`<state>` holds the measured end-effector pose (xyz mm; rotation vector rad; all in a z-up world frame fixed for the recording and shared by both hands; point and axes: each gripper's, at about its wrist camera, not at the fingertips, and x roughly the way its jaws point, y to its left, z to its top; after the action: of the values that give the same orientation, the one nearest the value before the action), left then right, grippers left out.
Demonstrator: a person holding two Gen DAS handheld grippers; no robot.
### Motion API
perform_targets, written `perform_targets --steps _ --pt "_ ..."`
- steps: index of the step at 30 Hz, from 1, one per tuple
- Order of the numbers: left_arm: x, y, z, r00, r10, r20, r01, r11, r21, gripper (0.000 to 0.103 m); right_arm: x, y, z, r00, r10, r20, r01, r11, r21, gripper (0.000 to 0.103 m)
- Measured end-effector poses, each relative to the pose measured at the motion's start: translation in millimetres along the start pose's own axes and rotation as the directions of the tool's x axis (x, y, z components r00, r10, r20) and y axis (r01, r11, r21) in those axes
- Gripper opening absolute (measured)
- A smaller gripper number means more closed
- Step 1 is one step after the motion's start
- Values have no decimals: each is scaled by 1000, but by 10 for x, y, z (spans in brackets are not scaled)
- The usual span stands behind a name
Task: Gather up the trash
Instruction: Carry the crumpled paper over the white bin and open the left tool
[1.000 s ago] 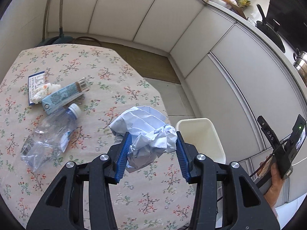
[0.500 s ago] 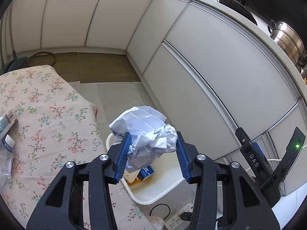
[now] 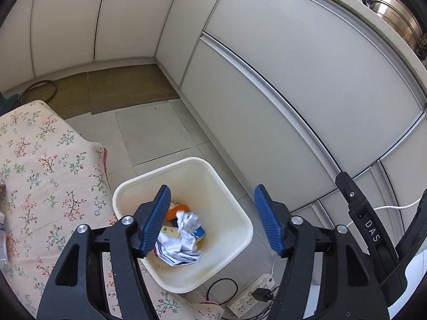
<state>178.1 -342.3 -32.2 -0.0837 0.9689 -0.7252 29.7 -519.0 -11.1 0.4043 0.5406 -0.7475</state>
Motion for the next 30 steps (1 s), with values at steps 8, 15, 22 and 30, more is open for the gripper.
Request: perform_targets --steps 8,15,22,30 --pt "-295 162 -57 967 231 106 -234 972 23 85 -66 304 -90 999 43 -7 -43 996 -72 96" --pt "-614 533 -160 926 347 150 -344 938 -46 92 -159 752 -286 994 103 -35 -108 978 -178 96" --pt "-940 1041 -317 891 431 142 -417 901 -118 93 -279 1326 -514 984 164 -65 -176 941 -290 96" --pt "-1331 1719 -551 858 502 106 -472 854 -217 93 -459 2076 -835 964 242 -113 -267 871 -412 96"
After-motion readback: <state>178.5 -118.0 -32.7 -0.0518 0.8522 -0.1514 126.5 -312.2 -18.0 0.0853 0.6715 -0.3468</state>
